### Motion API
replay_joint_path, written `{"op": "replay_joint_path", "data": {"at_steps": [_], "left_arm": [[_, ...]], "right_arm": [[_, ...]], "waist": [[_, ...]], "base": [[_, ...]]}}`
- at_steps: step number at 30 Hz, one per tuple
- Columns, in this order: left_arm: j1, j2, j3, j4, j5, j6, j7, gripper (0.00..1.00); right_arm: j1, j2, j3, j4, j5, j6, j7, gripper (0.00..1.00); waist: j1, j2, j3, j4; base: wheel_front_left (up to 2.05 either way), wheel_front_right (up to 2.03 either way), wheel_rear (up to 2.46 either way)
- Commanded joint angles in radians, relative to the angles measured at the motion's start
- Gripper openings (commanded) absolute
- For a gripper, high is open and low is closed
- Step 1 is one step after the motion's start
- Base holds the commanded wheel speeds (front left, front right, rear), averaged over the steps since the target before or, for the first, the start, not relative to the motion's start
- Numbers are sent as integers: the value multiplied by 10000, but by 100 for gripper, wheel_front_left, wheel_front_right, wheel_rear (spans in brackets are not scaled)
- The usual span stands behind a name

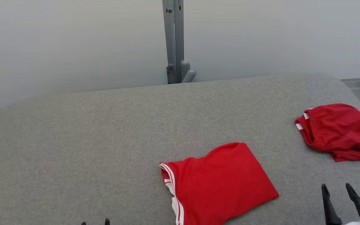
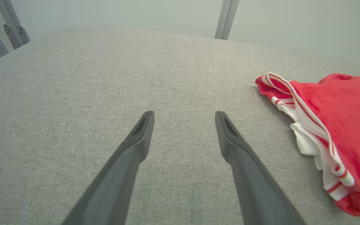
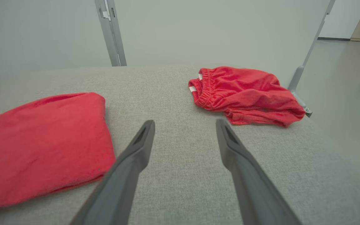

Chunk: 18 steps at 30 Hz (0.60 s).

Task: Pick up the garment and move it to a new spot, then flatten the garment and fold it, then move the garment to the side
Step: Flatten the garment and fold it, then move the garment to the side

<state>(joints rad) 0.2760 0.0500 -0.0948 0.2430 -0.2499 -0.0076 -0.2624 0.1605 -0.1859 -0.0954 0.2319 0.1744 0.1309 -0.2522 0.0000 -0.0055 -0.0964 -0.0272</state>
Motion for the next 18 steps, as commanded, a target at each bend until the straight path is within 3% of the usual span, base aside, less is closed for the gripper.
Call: {"op": "replay_joint_path", "data": {"at_steps": [1,12,18], "left_arm": [[145,14,39,24,0,-7,-26,100],[240,16,296,-333,259,-159,-26,100],[137,17,463,-467,351,-217,-26,100]], "right_arm": [[235,130,-303,179,-277,-4,-102,100],[1287,1031,-2334,-1250,-1334,-8,-132,100],[1407,1268,-2403,-1450,-1460,-8,-133,100]], "waist": [[0,55,-89,-42],[0,55,-305,237],[0,55,-321,288]], "base": [[0,0,0],[0,0,0],[0,0,0]]}}
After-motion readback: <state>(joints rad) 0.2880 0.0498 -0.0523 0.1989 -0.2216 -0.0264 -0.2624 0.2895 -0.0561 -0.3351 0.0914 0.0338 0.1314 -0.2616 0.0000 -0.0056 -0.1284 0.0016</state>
